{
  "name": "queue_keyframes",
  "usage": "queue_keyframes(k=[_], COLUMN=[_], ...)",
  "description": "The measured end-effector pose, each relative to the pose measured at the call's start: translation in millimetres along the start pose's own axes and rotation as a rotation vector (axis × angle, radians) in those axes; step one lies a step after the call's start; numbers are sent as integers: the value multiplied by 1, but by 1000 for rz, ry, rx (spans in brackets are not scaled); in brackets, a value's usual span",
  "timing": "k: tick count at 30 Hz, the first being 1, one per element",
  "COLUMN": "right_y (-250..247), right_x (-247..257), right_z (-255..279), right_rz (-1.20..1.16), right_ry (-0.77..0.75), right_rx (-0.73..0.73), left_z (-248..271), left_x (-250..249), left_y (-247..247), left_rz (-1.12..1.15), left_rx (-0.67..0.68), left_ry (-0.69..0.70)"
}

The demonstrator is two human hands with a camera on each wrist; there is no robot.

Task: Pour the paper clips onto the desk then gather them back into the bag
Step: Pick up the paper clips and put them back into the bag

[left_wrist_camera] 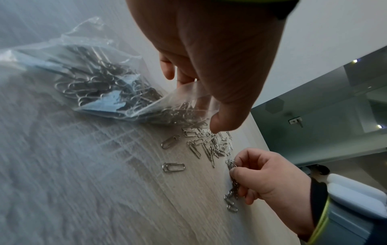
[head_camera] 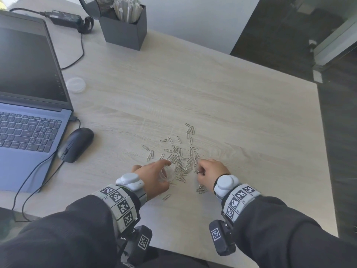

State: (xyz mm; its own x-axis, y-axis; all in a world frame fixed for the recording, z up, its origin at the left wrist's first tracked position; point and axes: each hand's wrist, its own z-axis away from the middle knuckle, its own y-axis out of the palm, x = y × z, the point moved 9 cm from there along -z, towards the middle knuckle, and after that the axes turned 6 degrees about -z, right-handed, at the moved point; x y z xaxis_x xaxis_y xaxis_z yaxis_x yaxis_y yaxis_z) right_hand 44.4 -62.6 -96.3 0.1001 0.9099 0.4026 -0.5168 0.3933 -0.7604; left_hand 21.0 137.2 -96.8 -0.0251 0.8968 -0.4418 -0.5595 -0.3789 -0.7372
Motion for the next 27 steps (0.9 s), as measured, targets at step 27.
queue_keyframes(k=[27], right_y=[-2], right_x=[97], right_z=[22], right_rz=[-372], right_ry=[-354], right_rx=[5], left_z=[4], left_x=[-19], left_y=[-2], left_rz=[84], left_rx=[-37], left_ry=[97])
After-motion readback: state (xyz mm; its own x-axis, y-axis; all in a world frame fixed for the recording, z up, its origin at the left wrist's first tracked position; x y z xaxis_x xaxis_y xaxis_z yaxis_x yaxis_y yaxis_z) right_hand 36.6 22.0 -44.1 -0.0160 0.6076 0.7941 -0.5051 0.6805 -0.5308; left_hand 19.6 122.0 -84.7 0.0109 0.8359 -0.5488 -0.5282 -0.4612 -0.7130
